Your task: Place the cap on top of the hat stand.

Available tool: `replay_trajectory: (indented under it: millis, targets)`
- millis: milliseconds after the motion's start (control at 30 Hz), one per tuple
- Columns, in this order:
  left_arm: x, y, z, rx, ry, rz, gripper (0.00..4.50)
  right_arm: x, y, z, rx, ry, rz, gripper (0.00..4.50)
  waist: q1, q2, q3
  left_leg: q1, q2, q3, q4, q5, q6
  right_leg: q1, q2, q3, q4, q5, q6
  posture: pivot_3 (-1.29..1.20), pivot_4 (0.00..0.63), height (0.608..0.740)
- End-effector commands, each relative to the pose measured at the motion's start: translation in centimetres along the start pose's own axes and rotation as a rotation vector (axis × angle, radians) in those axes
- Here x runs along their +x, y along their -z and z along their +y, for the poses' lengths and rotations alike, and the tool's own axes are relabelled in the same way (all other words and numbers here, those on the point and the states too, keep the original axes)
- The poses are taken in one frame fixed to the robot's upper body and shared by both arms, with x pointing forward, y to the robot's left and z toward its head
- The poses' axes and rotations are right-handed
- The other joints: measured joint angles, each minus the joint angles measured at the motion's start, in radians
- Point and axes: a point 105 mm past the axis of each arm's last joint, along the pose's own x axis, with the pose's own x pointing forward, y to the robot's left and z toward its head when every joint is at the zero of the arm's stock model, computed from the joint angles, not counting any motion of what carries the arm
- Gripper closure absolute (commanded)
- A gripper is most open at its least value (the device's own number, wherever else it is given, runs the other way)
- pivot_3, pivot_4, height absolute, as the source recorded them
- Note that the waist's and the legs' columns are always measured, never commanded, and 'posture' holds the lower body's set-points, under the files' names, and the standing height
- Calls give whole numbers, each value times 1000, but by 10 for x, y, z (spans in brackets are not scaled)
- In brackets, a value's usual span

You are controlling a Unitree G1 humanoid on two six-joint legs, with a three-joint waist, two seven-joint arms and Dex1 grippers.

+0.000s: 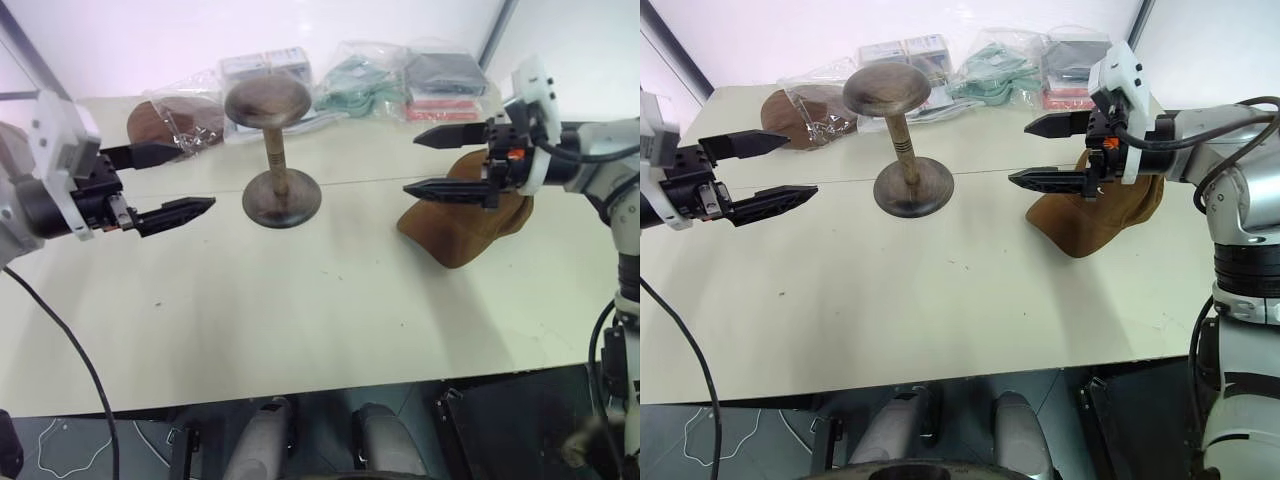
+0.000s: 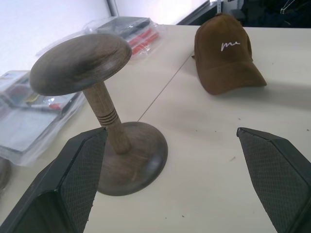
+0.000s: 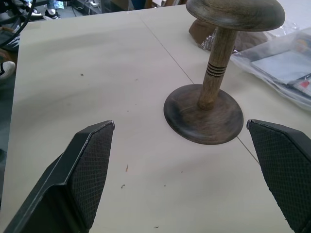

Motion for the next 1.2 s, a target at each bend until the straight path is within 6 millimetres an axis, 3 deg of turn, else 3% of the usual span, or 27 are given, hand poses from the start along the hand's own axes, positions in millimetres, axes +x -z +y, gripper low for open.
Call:
replay_trajectory:
  millis: [33, 1033, 1200]
  targets:
    - [0, -10, -1, 33, 1, -25, 0, -8, -13, 2, -49, 14, -21, 26, 0, 0, 0, 0, 0, 0, 0, 0, 0, 0, 0, 0, 0, 0, 0, 0, 150, 740]
    - [5, -11, 1, 26, 10, -37, 0, -7, -11, 7, -59, 40, -5, 26, 18, 0, 0, 0, 0, 0, 1, 0, 0, 0, 0, 0, 0, 0, 0, 0, 150, 740]
    - [7, -11, 0, 27, 17, -41, 0, -6, -5, 2, -121, 112, 38, 26, 18, 0, 0, 0, 0, 0, 1, 0, 0, 0, 0, 0, 0, 0, 0, 0, 150, 740]
